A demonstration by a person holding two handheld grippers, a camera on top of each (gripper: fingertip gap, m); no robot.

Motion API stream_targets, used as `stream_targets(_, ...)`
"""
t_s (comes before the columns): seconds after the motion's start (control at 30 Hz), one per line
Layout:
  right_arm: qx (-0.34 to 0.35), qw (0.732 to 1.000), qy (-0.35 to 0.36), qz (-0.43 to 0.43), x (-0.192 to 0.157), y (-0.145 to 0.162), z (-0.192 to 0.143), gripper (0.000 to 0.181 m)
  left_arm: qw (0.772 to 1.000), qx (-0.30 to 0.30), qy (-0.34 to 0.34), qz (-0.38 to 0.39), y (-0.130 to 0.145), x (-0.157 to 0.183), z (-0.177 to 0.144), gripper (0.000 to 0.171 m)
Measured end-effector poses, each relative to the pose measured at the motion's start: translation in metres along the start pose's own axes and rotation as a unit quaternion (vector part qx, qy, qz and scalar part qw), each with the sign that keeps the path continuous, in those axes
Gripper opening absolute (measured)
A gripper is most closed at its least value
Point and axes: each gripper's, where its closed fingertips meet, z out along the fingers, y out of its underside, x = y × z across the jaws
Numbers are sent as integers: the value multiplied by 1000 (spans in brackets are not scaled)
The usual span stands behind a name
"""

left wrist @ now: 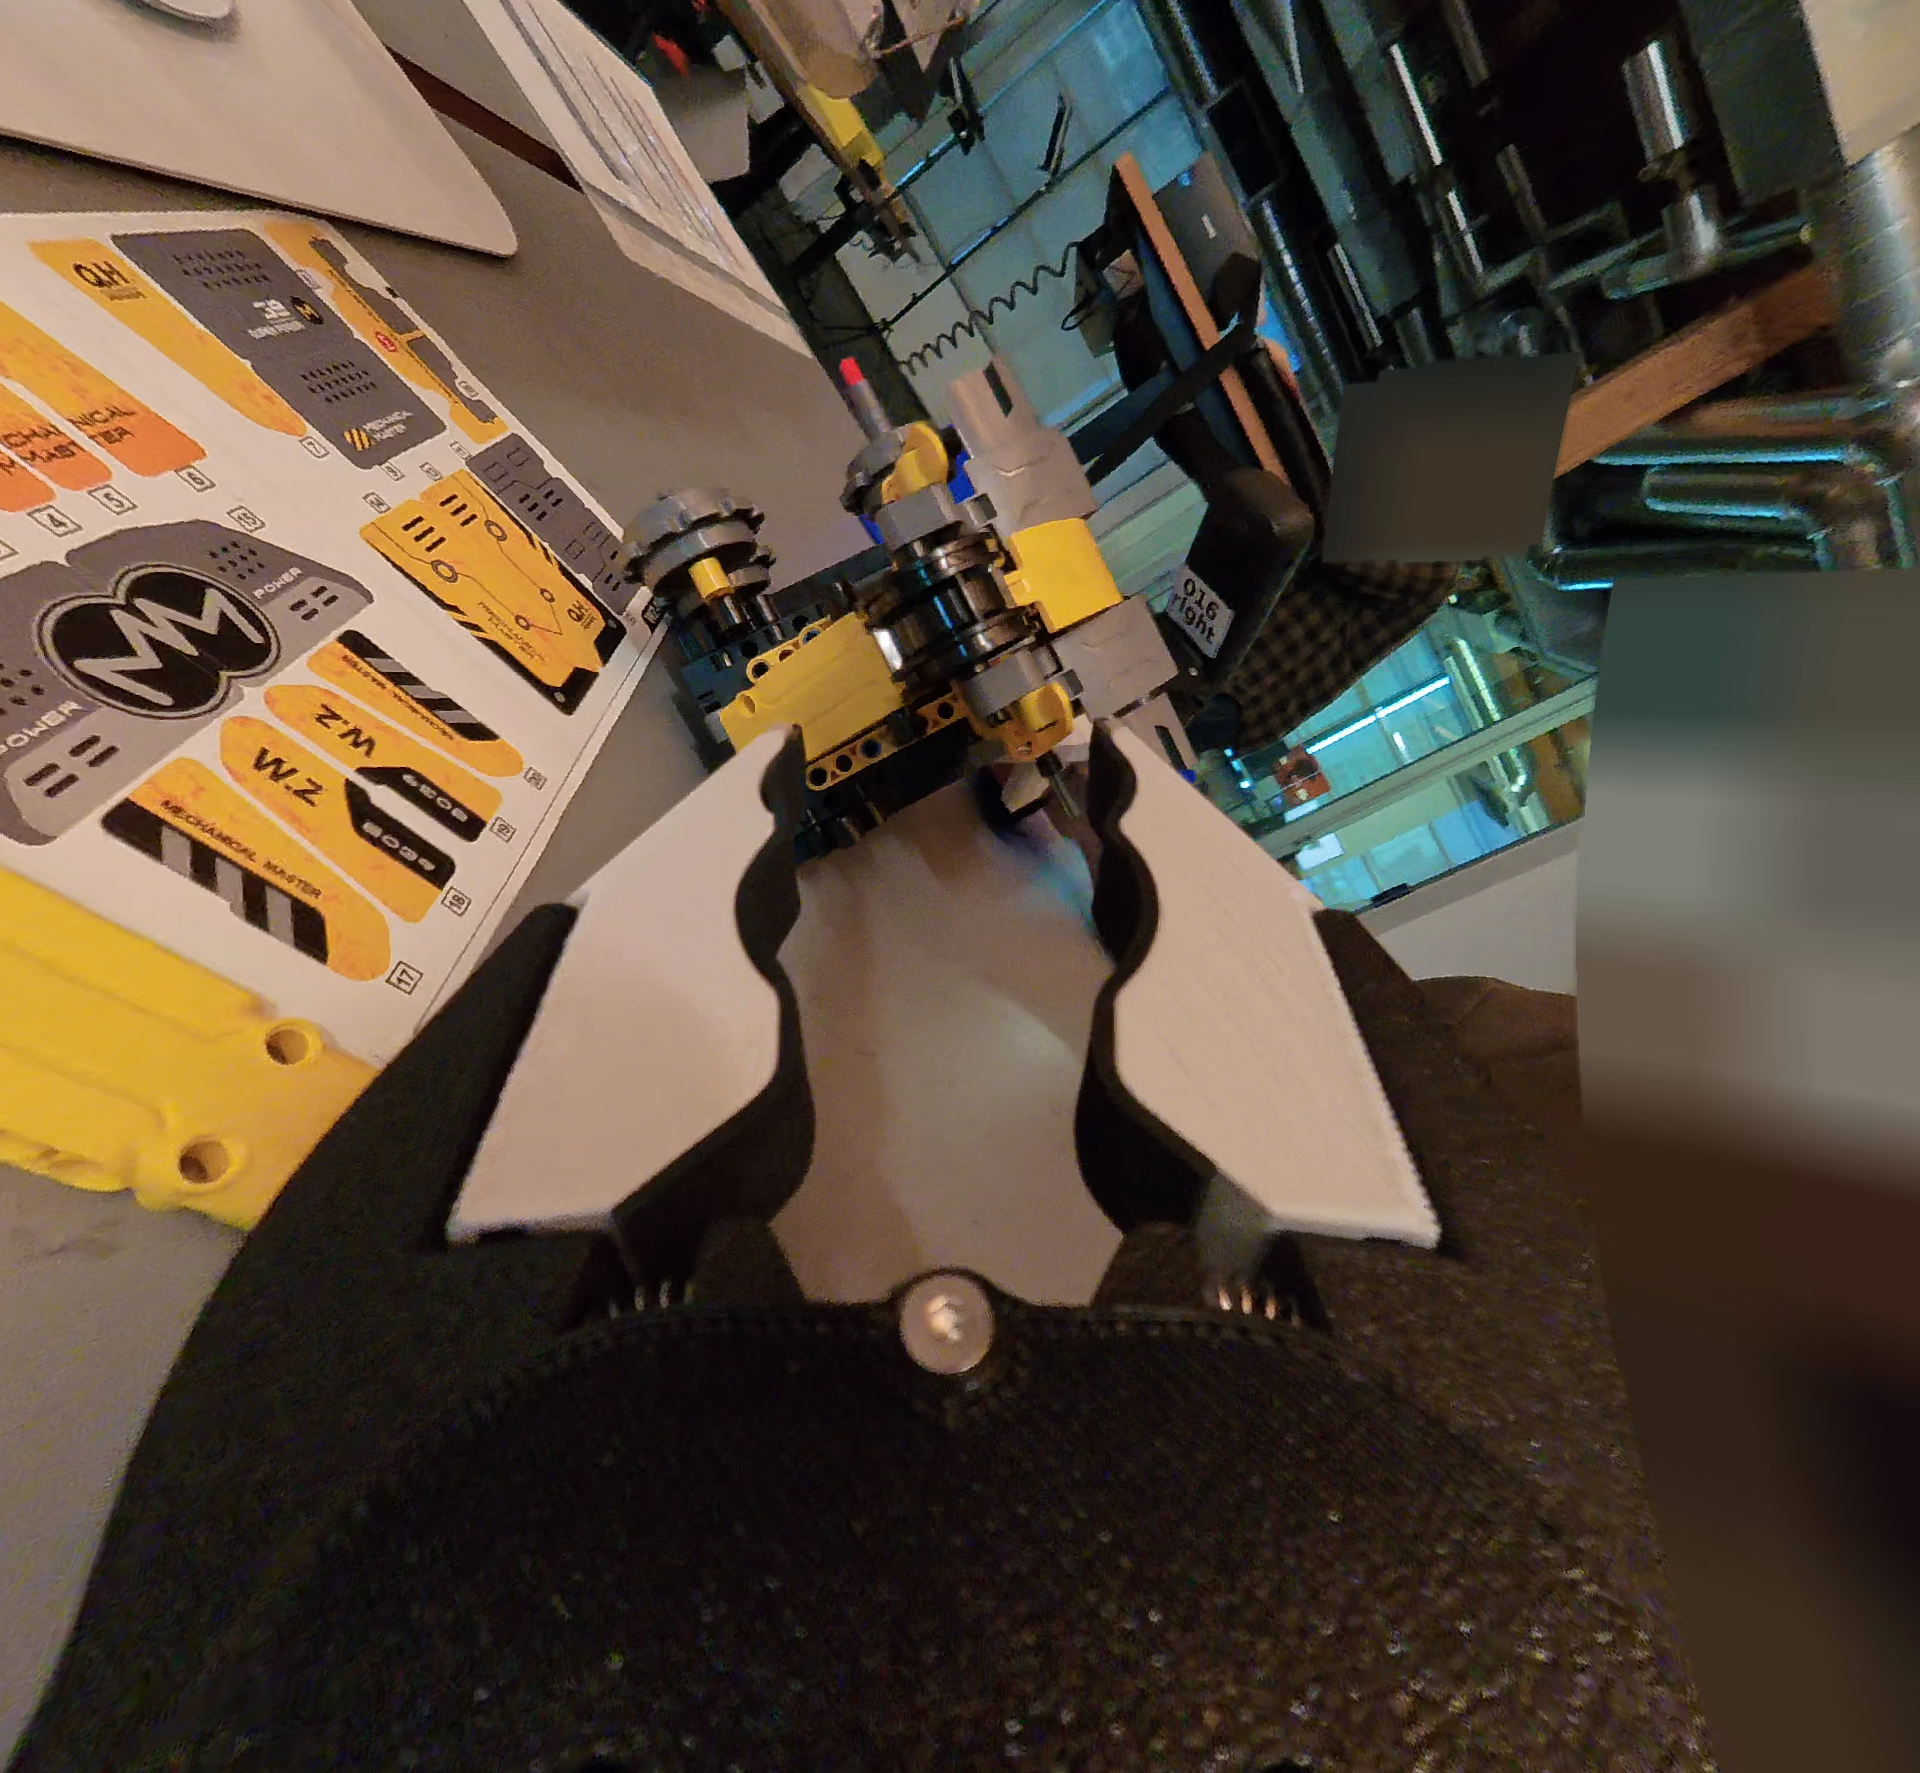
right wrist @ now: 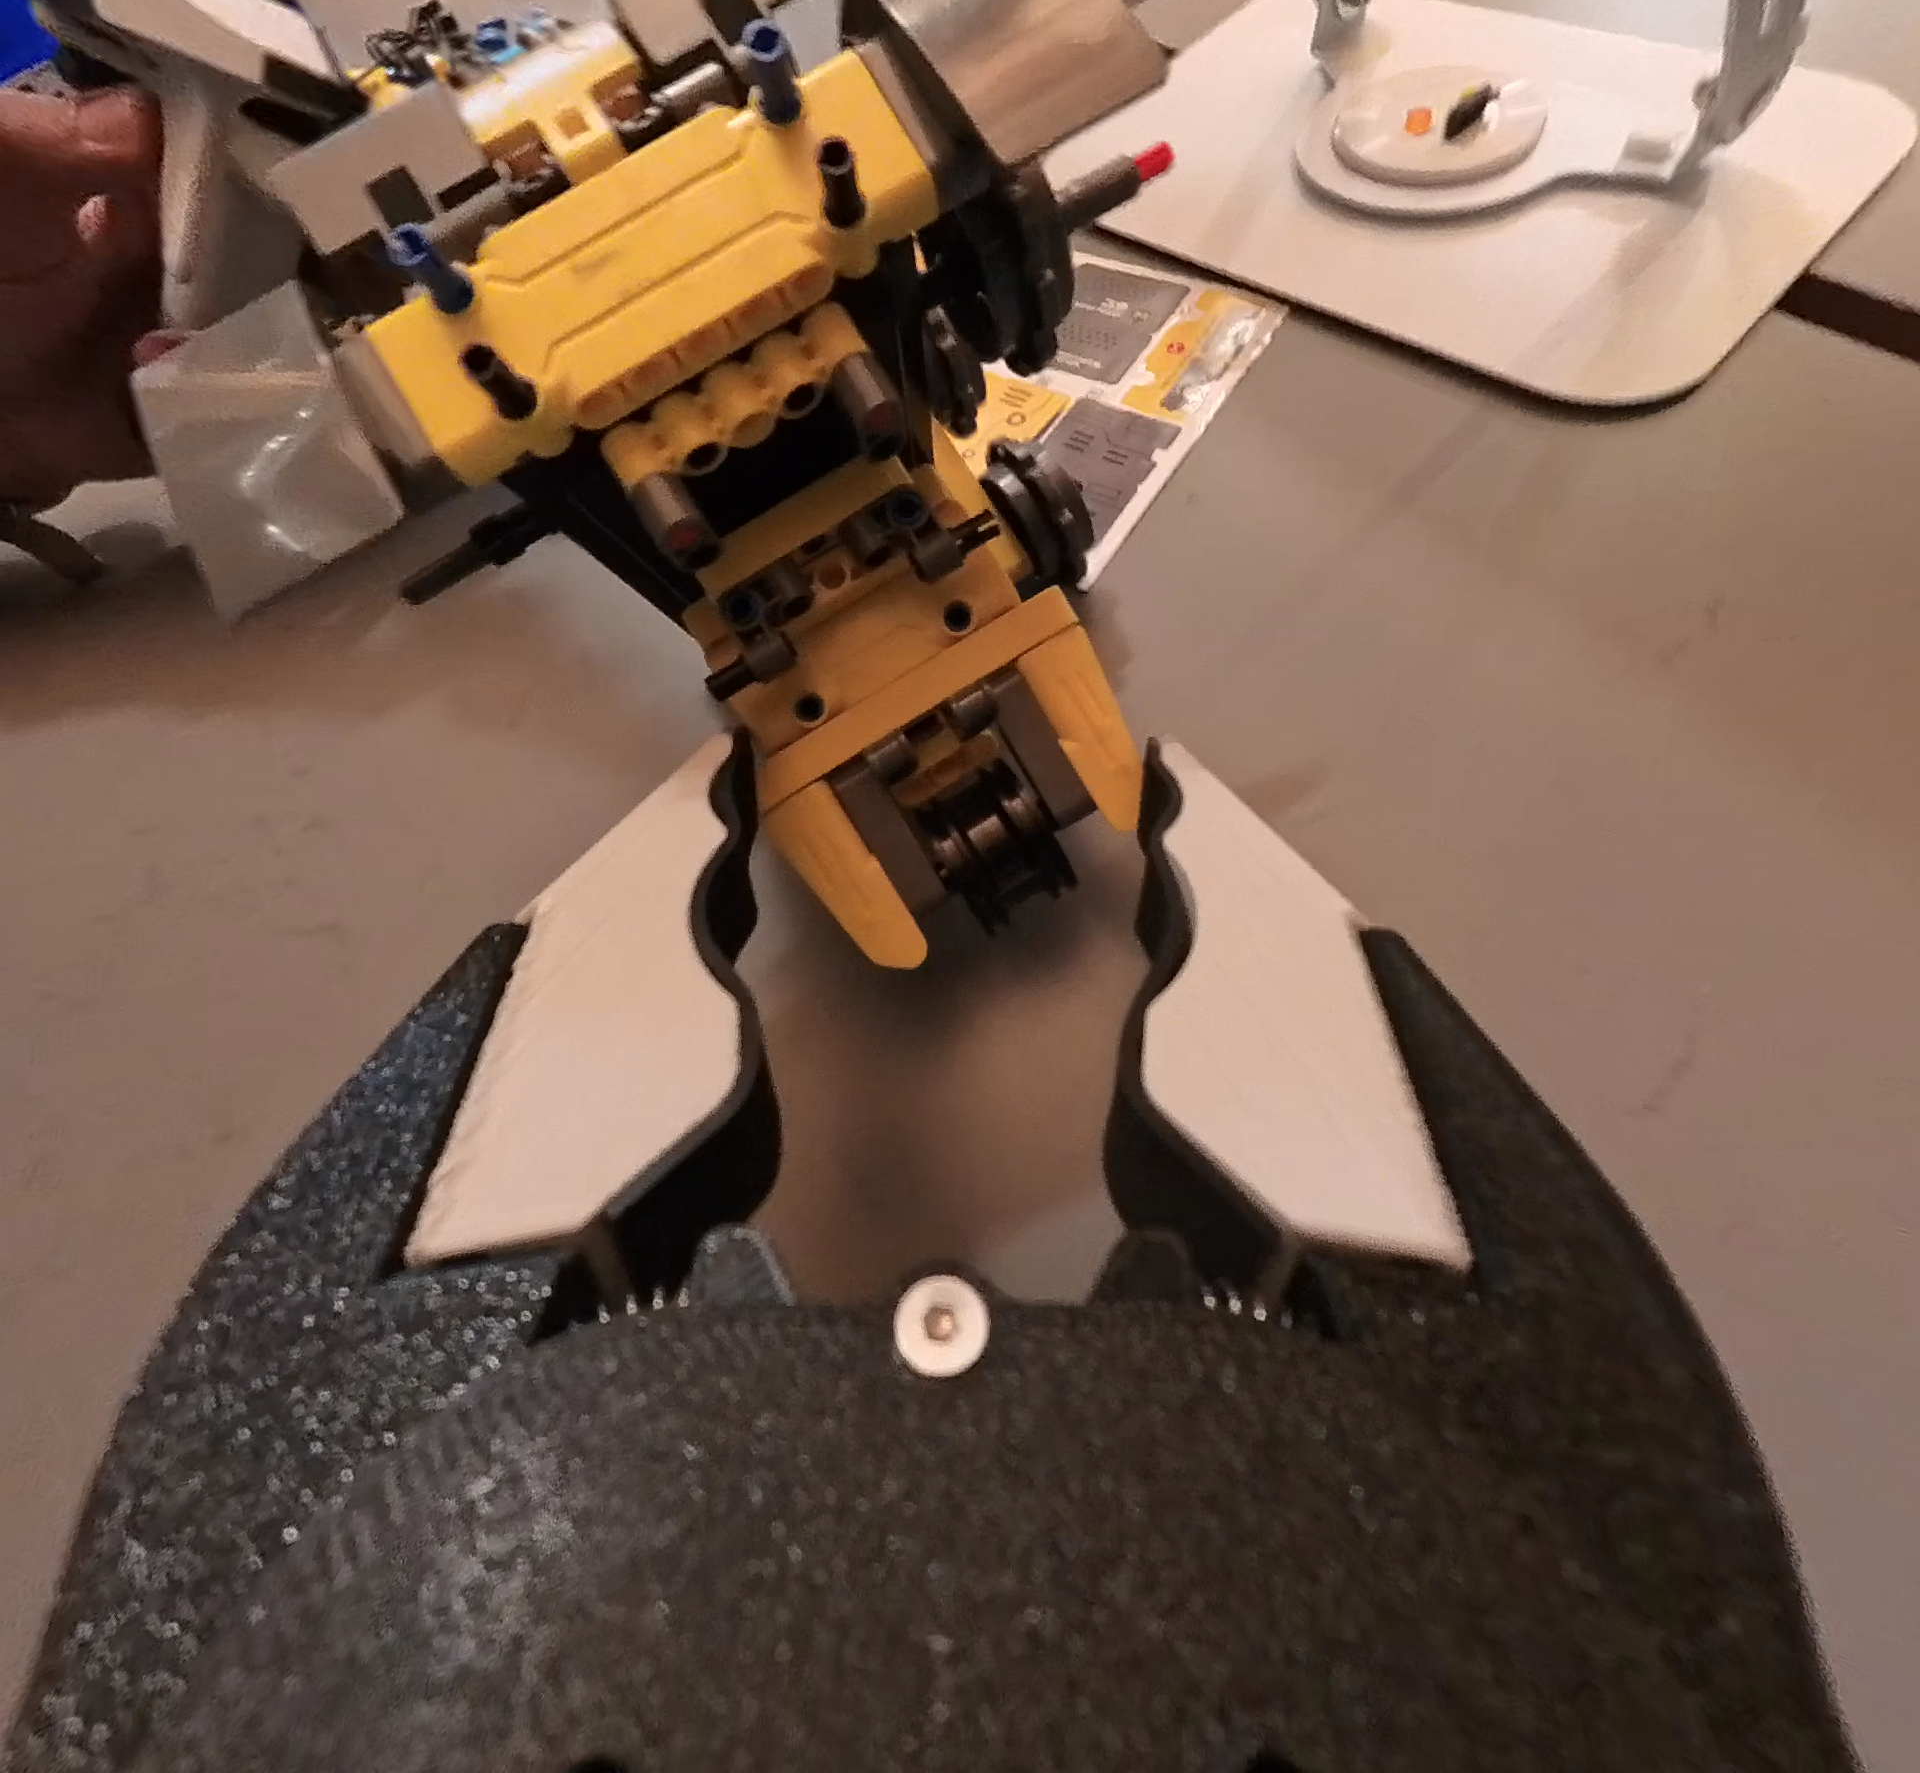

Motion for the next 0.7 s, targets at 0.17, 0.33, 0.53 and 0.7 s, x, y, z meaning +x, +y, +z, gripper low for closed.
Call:
stream_targets(0.17, -1, 998, 14, -62, -11, -6, -2, 70, 999, 4, 27, -20, 0, 5, 0, 54)
stream_targets(0.33, 2, 992, 23, -128, -30, -13, -4, 45, 999, -7, 28, -37, 2, 3, -1, 41)
stream_targets(0.53, 4, 985, 27, -171, -37, -16, -6, 43, 999, -5, 23, -48, 2, -3, -2, 33)
stream_targets(0.7, 5, 979, 22, -201, -46, -16, -7, 39, 997, 4, 34, -69, 0, -5, -3, 31)
